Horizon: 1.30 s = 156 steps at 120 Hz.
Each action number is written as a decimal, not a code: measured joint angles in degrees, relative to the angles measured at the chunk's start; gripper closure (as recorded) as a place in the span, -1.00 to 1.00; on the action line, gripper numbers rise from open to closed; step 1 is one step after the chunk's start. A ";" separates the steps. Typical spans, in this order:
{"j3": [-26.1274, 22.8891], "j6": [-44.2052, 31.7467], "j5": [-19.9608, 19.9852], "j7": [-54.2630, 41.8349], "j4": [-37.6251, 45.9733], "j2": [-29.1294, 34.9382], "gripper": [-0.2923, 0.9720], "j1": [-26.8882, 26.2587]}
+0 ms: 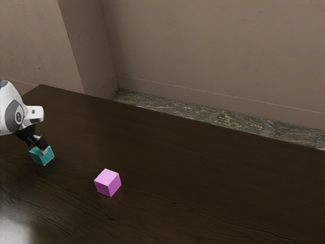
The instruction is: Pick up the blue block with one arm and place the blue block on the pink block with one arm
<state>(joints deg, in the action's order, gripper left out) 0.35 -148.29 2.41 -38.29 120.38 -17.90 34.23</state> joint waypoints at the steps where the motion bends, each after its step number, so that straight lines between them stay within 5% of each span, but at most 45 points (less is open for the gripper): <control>1: -0.02 0.00 0.01 -0.07 -0.03 -0.05 -0.49 0.00; 60: -0.10 -0.51 3.74 -4.00 -1.52 -2.82 -0.46 -0.04; 156: 0.06 -1.42 4.51 -7.02 -1.84 -2.37 0.04 -0.57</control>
<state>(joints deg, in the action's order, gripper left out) 0.41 -149.71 6.92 -45.31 118.55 -20.27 33.66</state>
